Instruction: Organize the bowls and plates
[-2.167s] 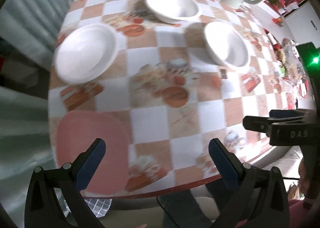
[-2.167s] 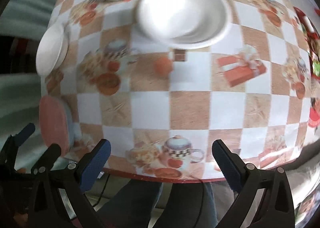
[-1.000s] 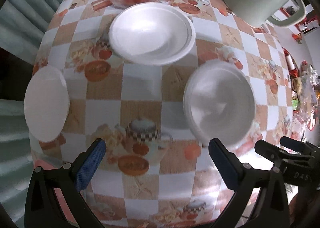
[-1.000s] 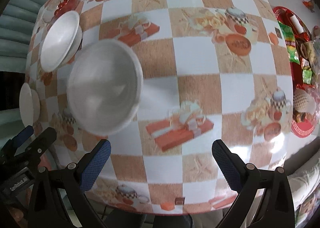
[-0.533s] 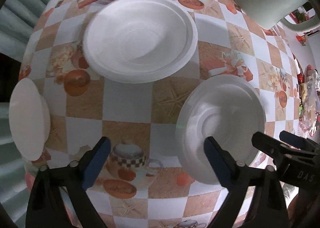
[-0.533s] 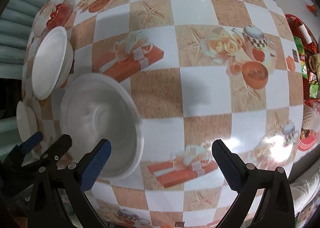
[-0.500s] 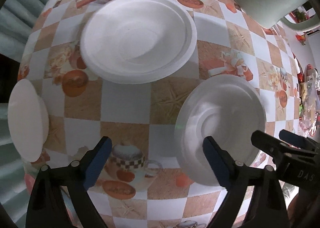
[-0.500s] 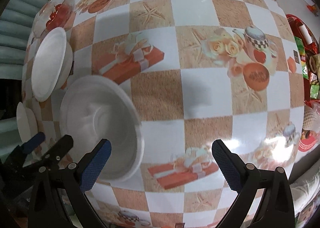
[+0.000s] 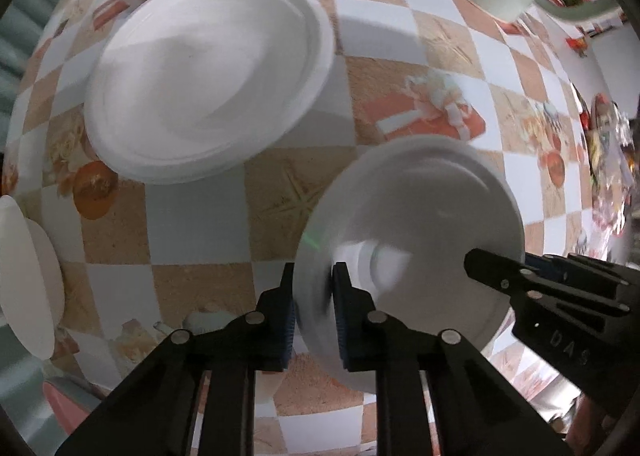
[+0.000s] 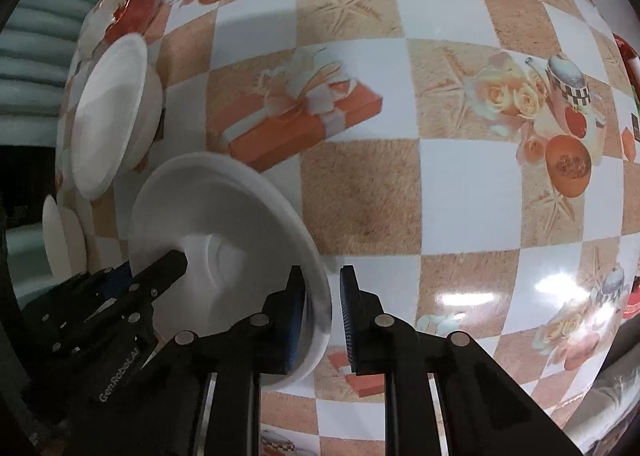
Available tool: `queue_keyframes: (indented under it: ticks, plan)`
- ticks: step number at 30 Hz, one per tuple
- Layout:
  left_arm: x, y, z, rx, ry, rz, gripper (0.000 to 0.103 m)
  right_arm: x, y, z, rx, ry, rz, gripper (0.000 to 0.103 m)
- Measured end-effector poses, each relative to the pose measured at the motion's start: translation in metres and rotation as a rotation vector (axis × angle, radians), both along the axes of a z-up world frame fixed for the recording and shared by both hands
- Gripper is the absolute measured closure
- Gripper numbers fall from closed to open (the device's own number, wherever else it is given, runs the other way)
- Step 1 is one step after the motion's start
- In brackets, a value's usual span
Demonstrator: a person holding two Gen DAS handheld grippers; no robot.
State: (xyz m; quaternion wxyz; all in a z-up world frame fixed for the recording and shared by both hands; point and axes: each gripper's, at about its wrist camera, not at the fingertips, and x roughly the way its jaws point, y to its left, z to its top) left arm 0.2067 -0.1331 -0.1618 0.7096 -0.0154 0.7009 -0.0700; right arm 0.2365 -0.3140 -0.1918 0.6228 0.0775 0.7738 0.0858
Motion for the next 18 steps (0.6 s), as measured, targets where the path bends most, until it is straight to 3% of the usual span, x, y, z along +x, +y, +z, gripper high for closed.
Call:
queue_keyframes:
  ticks: [5,18]
  plan:
    - [-0.023,0.001,0.0,-0.01,0.01,-0.018,0.085,-0.031,0.009,0.0,0.005,0.023,0.005,0.087]
    - [-0.132,0.004,-0.008,0.01,0.075,-0.118,0.085,-0.15,0.026,0.002,0.013,0.136,0.049,0.087]
